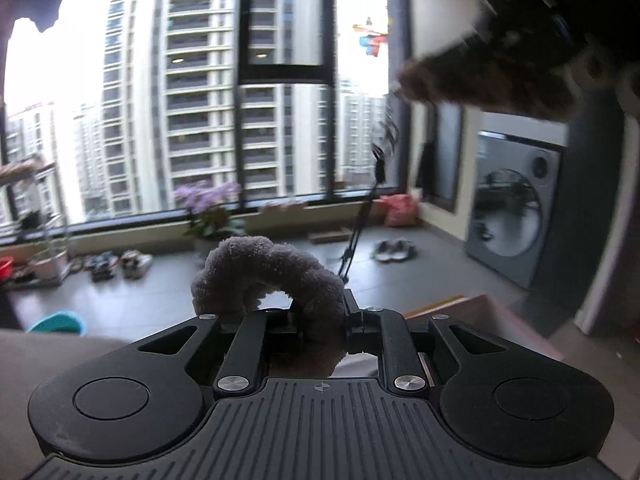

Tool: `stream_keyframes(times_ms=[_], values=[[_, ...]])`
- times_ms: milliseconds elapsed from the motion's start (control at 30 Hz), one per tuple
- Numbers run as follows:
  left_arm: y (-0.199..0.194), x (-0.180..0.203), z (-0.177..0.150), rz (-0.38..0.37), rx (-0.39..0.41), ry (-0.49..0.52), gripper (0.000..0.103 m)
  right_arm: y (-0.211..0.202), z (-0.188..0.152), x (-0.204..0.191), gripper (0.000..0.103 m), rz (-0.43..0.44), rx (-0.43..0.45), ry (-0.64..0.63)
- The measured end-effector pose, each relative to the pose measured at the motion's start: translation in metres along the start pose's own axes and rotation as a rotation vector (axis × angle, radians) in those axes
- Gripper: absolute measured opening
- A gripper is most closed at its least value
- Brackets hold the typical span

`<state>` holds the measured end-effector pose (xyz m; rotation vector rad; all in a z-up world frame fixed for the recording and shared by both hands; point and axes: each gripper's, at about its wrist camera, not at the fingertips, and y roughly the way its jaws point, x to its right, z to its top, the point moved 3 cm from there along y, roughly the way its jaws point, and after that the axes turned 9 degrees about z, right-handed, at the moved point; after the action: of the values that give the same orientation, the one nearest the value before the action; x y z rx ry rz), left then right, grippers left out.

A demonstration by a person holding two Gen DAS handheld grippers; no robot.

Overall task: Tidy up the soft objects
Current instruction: 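Lower the furry tail into the pink box and open the right tool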

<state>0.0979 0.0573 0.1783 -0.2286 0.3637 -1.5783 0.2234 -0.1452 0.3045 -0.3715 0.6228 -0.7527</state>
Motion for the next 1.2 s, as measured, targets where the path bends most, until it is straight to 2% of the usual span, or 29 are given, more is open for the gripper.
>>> stream_keyframes(times_ms=[100, 267, 333, 367, 400, 467, 500, 567, 667, 767, 833, 900, 1000, 1100, 1133, 1167, 1200], values=[[0.014, 0.032, 0.004, -0.082, 0.003, 0.022, 0.020, -0.023, 0.003, 0.015, 0.011, -0.031, 0.038, -0.006], [0.055, 0.088, -0.004, -0.316, -0.049, -0.009, 0.020, -0.043, -0.009, 0.046, 0.011, -0.038, 0.050, 0.001], [0.081, 0.107, -0.011, -0.442, -0.100, -0.068, 0.024, -0.039, -0.021, 0.064, 0.011, -0.031, 0.031, 0.021], [0.098, 0.116, -0.017, -0.488, -0.144, -0.105, 0.026, -0.036, -0.028, 0.076, 0.011, -0.026, 0.016, 0.035], [0.115, 0.124, -0.025, -0.500, -0.203, -0.118, 0.026, -0.031, -0.037, 0.085, 0.011, -0.024, -0.001, 0.050], [0.155, 0.144, -0.048, -0.438, -0.340, -0.052, 0.027, -0.014, -0.059, 0.108, 0.011, -0.029, -0.054, 0.087], [0.167, 0.152, -0.058, -0.408, -0.368, 0.000, 0.027, -0.001, -0.073, 0.121, 0.011, -0.033, -0.090, 0.112], [0.178, 0.159, -0.071, -0.392, -0.378, 0.056, 0.027, 0.026, -0.102, 0.145, 0.011, -0.048, -0.162, 0.163], [0.177, 0.159, -0.079, -0.398, -0.351, 0.064, 0.027, 0.070, -0.150, 0.181, 0.011, -0.054, -0.281, 0.243], [0.160, 0.146, -0.084, -0.388, -0.312, 0.074, 0.028, 0.105, -0.197, 0.211, 0.011, -0.068, -0.385, 0.310], [0.156, 0.150, -0.088, -0.388, -0.311, 0.112, 0.028, 0.123, -0.222, 0.221, 0.011, -0.095, -0.436, 0.318], [0.163, 0.157, -0.089, -0.389, -0.345, 0.144, 0.028, 0.134, -0.236, 0.225, 0.012, -0.145, -0.480, 0.285], [0.170, 0.171, -0.091, -0.411, -0.345, 0.166, 0.028, 0.118, -0.226, 0.218, 0.019, -0.185, -0.441, 0.220], [0.183, 0.177, -0.095, -0.417, -0.349, 0.164, 0.028, 0.083, -0.204, 0.202, 0.028, -0.167, -0.335, 0.147], [0.184, 0.179, -0.097, -0.413, -0.347, 0.167, 0.028, 0.073, -0.199, 0.196, 0.035, -0.154, -0.311, 0.123], [0.186, 0.179, -0.097, -0.408, -0.341, 0.168, 0.028, 0.069, -0.193, 0.191, 0.041, -0.144, -0.299, 0.104], [0.184, 0.179, -0.096, -0.403, -0.328, 0.167, 0.028, 0.064, -0.191, 0.186, 0.043, -0.143, -0.293, 0.088]])
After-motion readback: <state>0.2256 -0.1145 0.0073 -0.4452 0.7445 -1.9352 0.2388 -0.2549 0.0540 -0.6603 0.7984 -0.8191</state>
